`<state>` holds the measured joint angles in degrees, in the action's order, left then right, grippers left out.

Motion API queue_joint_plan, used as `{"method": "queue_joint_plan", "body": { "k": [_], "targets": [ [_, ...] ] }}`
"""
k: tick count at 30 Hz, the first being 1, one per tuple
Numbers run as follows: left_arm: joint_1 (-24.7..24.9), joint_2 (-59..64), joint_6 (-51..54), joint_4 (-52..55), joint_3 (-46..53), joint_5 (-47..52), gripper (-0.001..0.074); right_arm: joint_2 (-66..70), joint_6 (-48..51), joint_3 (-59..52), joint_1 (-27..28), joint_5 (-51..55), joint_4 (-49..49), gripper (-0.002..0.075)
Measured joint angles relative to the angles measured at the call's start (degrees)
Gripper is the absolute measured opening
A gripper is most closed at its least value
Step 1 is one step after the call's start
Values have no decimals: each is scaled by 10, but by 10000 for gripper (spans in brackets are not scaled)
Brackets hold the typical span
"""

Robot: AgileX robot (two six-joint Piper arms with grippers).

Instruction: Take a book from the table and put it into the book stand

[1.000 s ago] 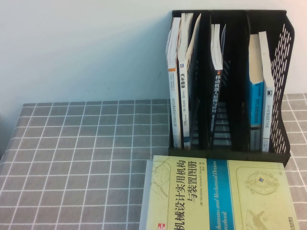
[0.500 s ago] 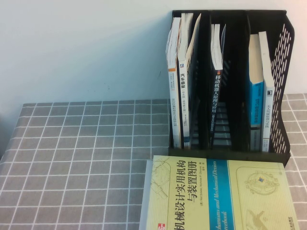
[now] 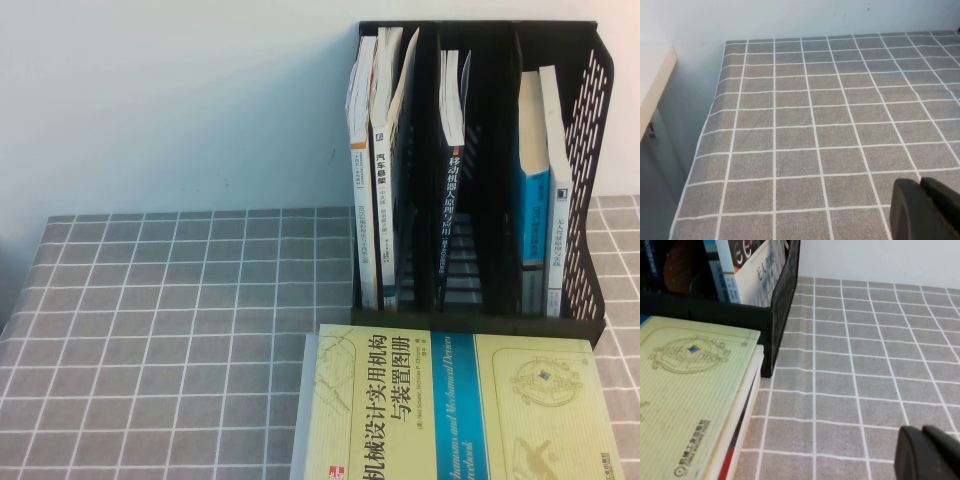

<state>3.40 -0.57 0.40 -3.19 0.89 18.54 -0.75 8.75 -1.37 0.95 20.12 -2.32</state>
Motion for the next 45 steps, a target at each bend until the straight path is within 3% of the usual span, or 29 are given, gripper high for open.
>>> {"method": "queue_joint_plan", "body": {
  "k": [16, 32, 45],
  "targets": [
    [0, 0, 0, -4, 0, -7, -3, 0, 0, -1, 0, -20, 0, -3],
    [0, 0, 0, -8, 3, -345, -3, 0, 37, -3, 0, -283, 5, -3],
    [0, 0, -45, -11, 3, -336, -3, 0, 23, -3, 0, -330, 0, -3]
  ]
}}
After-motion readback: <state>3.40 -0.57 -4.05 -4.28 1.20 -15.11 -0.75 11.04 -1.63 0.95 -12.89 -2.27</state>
